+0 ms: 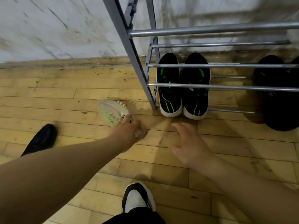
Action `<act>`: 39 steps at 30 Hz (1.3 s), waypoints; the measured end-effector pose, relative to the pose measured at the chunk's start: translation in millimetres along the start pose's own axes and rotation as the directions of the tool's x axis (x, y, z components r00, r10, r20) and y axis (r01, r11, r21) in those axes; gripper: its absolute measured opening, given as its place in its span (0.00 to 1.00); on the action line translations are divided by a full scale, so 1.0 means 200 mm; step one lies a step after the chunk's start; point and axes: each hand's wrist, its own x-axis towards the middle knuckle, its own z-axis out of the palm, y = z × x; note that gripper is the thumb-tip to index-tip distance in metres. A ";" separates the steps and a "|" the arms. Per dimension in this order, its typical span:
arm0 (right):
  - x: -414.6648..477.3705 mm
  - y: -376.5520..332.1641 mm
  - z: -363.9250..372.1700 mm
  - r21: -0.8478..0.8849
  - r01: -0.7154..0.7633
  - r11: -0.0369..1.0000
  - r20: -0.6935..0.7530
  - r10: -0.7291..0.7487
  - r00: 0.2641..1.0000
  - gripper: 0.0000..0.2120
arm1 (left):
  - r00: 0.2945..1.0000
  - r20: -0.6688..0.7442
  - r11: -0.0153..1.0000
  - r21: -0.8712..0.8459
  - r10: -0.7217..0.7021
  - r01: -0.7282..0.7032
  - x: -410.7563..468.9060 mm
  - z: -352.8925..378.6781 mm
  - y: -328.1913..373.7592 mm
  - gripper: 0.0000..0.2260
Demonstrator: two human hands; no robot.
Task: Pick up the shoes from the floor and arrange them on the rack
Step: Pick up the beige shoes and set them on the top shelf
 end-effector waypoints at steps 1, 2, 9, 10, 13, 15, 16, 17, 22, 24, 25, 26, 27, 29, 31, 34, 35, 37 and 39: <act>0.01 -0.01 -0.01 0.049 -0.055 0.997 0.040 0.053 0.998 0.37 | 1.000 -0.002 1.000 -0.016 0.027 -0.027 -0.02 0.00 0.01 0.33; 0.02 -0.01 -0.03 0.100 -0.104 0.990 0.070 0.097 0.993 0.38 | 0.997 0.004 0.997 -0.019 0.078 -0.078 -0.06 0.02 0.03 0.33; -0.10 0.09 0.00 0.166 -0.194 0.967 0.140 0.172 0.975 0.41 | 0.983 -0.027 0.971 -0.150 0.183 -0.185 -0.37 0.18 0.22 0.39; -0.12 0.09 0.03 0.173 -0.210 0.962 0.183 0.178 0.967 0.42 | 0.997 -0.052 0.975 -0.213 0.062 -0.072 -0.37 0.18 0.21 0.41; -0.12 0.03 0.13 0.274 -0.236 0.932 0.257 0.166 0.952 0.42 | 0.984 0.057 0.854 -0.490 -0.167 0.173 -0.31 0.20 0.15 0.49; -0.07 -0.05 0.18 0.431 -0.281 0.857 0.268 0.176 0.947 0.43 | 0.984 0.123 0.752 -0.635 -0.128 0.177 -0.27 0.22 0.16 0.55; -0.04 -0.09 0.19 0.511 -0.313 0.801 0.270 0.195 0.943 0.43 | 0.985 0.128 0.715 -0.678 -0.114 0.171 -0.26 0.22 0.17 0.57; 0.00 -0.12 0.20 0.567 -0.332 0.754 0.273 0.209 0.939 0.42 | 0.983 0.133 0.690 -0.700 -0.126 0.183 -0.26 0.21 0.19 0.58; 0.06 -0.10 0.10 0.577 -0.329 0.747 0.305 0.177 0.936 0.36 | 0.992 0.086 0.690 -0.713 -0.092 0.126 -0.35 0.13 0.26 0.50; -0.04 -0.09 -0.01 0.495 -0.280 0.823 0.358 0.101 0.928 0.35 | 0.994 0.100 0.709 -0.698 -0.037 0.096 -0.46 0.06 0.33 0.45; -0.11 -0.11 -0.09 0.449 -0.256 0.856 0.390 0.071 0.918 0.33 | 0.992 0.121 0.707 -0.700 -0.022 0.101 -0.52 0.03 0.37 0.43; -0.19 -0.13 -0.18 0.414 -0.244 0.877 0.420 0.054 0.906 0.32 | 0.990 0.141 0.700 -0.706 -0.006 0.105 -0.59 -0.02 0.42 0.43; -0.28 -0.16 -0.27 0.376 -0.243 0.894 0.439 0.059 0.897 0.31 | 0.985 0.170 0.689 -0.716 0.012 0.115 -0.65 -0.06 0.45 0.42; -0.46 -0.22 -0.47 0.310 -0.250 0.918 0.445 0.092 0.891 0.30 | 0.975 0.206 0.653 -0.750 0.077 0.107 -0.76 -0.15 0.53 0.42; -0.65 -0.29 -0.68 0.307 -0.269 0.913 0.416 0.126 0.901 0.30 | 0.967 0.211 0.611 -0.787 0.142 0.081 -0.87 -0.28 0.63 0.44; -0.96 -0.38 -1.02 0.344 -0.235 0.909 0.305 0.129 0.944 0.29 | 0.972 0.040 0.631 -0.766 0.234 -0.120 -1.06 -0.56 0.83 0.44; -1.07 -0.41 -1.13 0.364 -0.214 0.906 0.263 0.121 0.957 0.29 | 0.962 -0.040 0.628 -0.751 0.269 -0.206 -1.14 -0.65 0.90 0.44; -1.31 -0.45 -1.35 0.419 -0.159 0.894 0.162 0.099 0.982 0.27 | 0.920 -0.186 0.593 -0.716 0.347 -0.368 -1.30 -0.84 1.05 0.44; -1.57 -0.47 -1.52 0.470 -0.103 0.877 0.052 0.089 0.995 0.27 | 0.868 -0.291 0.550 -0.681 0.402 -0.483 -1.45 -0.99 1.23 0.42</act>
